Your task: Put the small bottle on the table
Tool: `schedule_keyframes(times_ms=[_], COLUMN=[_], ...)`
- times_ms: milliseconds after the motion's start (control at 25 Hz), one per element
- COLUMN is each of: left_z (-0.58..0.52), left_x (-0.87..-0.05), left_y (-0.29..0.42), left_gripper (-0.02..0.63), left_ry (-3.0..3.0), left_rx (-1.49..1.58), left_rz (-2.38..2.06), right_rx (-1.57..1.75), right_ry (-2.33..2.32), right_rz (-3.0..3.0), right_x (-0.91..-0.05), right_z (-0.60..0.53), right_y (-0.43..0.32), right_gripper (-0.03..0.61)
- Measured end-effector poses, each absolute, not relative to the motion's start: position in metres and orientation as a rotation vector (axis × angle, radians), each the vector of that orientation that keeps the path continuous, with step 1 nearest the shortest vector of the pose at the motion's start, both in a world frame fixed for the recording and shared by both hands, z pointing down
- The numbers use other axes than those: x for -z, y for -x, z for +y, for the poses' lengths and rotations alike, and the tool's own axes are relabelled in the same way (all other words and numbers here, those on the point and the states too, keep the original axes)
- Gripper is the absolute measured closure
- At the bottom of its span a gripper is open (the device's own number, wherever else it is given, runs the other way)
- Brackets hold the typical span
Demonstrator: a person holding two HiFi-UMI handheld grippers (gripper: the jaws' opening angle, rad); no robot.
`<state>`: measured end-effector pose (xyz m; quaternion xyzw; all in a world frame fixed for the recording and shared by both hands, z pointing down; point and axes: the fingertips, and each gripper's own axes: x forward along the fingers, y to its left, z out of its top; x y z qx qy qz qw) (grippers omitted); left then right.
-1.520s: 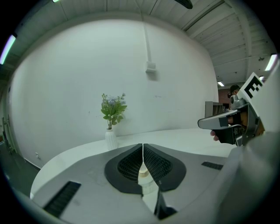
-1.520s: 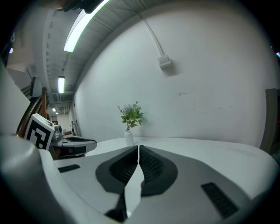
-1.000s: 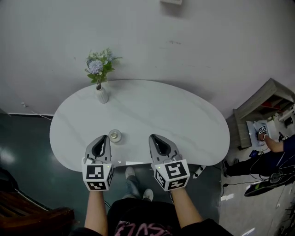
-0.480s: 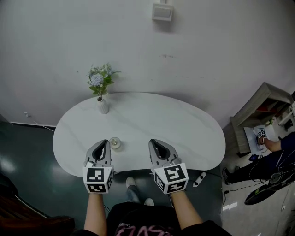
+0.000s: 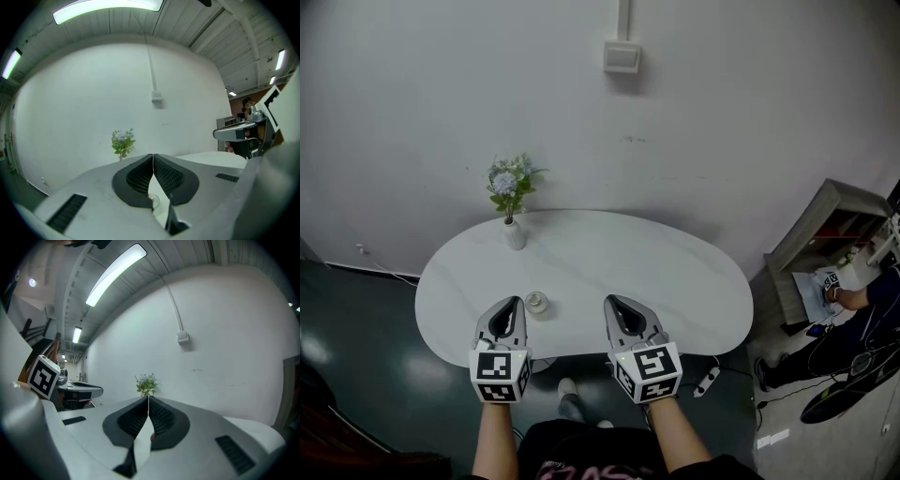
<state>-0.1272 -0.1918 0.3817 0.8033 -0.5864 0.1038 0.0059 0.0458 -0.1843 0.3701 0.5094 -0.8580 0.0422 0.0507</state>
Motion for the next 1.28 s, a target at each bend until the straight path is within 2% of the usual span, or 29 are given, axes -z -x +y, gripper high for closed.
schedule_keyframes(times_ms=[1280], left_z=[-0.157], left_x=[-0.365], left_y=[0.123], left_gripper=[0.600], left_ry=[-2.492], left_rx=[-0.275], left_rz=[-1.897], right_rx=[-0.058], right_ry=[-1.556], right_rz=[-2.633], right_x=[-0.354], right_z=[-0.157], right_y=[-0.055], right_gripper=[0.512])
